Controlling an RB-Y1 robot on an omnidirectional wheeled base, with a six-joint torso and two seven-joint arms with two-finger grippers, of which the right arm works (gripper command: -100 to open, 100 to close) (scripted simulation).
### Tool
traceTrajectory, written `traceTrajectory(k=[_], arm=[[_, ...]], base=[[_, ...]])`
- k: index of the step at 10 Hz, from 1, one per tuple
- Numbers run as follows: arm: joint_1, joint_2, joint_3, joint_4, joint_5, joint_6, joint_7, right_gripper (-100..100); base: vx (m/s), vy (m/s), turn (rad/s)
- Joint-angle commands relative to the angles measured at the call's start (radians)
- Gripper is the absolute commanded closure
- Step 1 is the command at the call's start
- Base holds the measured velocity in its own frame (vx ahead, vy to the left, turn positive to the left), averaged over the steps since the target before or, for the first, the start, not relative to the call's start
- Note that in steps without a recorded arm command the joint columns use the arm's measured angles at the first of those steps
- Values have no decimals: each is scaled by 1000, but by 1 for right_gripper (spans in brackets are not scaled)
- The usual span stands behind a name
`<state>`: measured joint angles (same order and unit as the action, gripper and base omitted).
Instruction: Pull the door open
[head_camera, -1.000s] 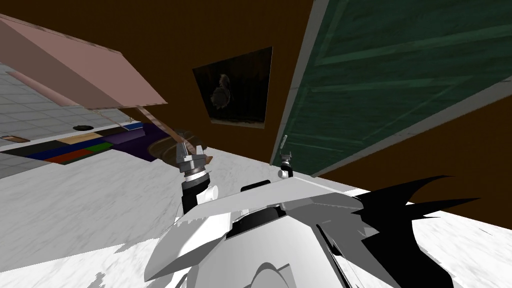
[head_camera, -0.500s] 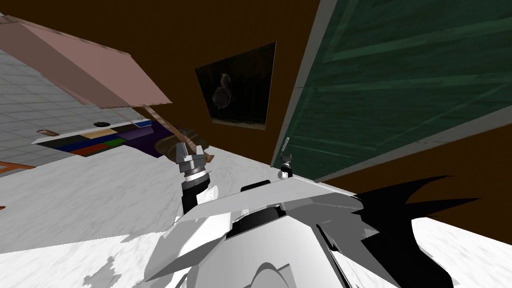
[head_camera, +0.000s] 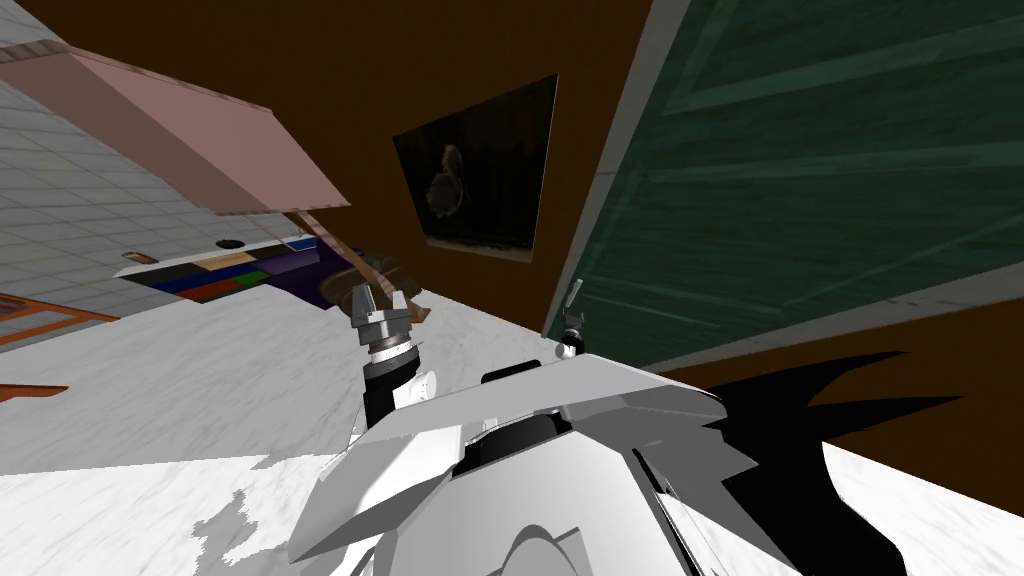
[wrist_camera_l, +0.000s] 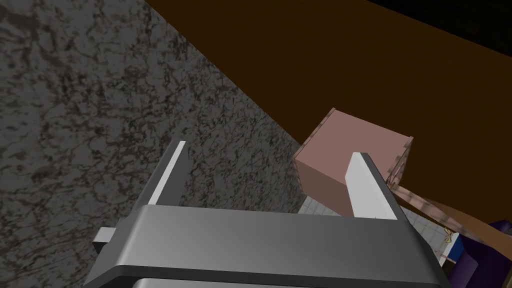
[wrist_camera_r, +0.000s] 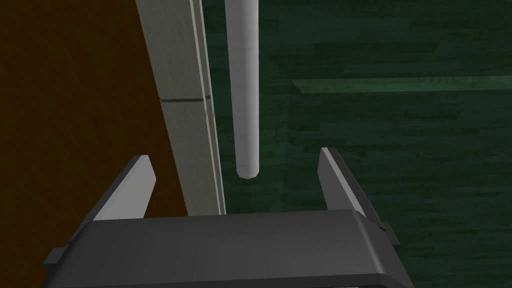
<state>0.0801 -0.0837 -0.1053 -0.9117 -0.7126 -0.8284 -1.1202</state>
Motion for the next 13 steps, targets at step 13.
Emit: traceTrajectory(k=[13], arm=[[76, -171, 23, 84, -6, -38, -223, -100]], base=[[111, -3, 9]])
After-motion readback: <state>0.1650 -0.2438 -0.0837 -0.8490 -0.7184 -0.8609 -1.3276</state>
